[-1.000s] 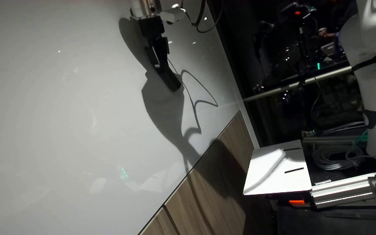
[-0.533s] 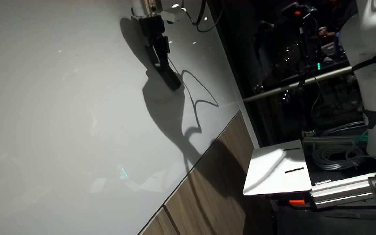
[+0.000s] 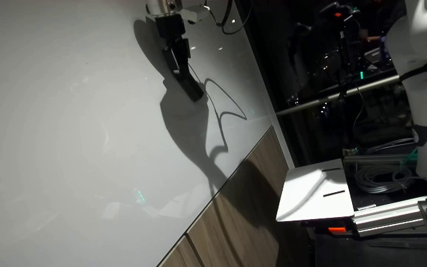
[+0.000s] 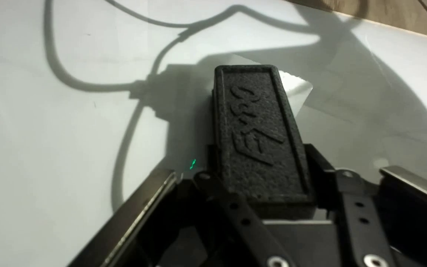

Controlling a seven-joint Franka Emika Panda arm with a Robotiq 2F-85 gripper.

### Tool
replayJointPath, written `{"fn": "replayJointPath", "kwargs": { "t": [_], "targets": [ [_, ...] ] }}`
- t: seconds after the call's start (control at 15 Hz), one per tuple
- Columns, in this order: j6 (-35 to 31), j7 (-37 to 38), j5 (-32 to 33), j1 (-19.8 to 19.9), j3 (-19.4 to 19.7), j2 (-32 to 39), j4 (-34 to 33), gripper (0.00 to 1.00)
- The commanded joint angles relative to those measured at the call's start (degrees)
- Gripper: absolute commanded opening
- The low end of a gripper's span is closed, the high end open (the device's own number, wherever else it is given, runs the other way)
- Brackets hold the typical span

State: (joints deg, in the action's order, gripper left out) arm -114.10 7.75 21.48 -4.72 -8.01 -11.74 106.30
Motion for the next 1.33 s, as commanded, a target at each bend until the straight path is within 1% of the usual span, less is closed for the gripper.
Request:
{"fn": "replayJointPath", "kwargs": {
  "t": [0.0, 0.33, 0.53, 0.8, 0.93, 1.2, 1.27],
  "targets": [
    [-4.8, 1.5, 0.3, -1.3, -2.0, 1.5, -0.5, 0.31],
    [-6.7, 2.4, 0.3, -3.0, -4.4, 2.0, -0.1, 0.31],
    [-7.3, 2.2, 1.5, -3.1, -4.8, 2.3, -0.1, 0.31],
    [-6.1, 1.1, 2.5, -1.7, -3.4, 2.7, -2.5, 0.31],
    [-5.6, 0.8, 2.0, -1.0, -2.4, 2.2, -2.2, 0.31],
    [-5.5, 1.3, 1.1, 0.5, -0.3, 0.1, 2.0, 0.31],
    [-5.6, 2.1, 0.9, 0.9, 0.2, -1.0, 4.5, 0.31]
  ]
}}
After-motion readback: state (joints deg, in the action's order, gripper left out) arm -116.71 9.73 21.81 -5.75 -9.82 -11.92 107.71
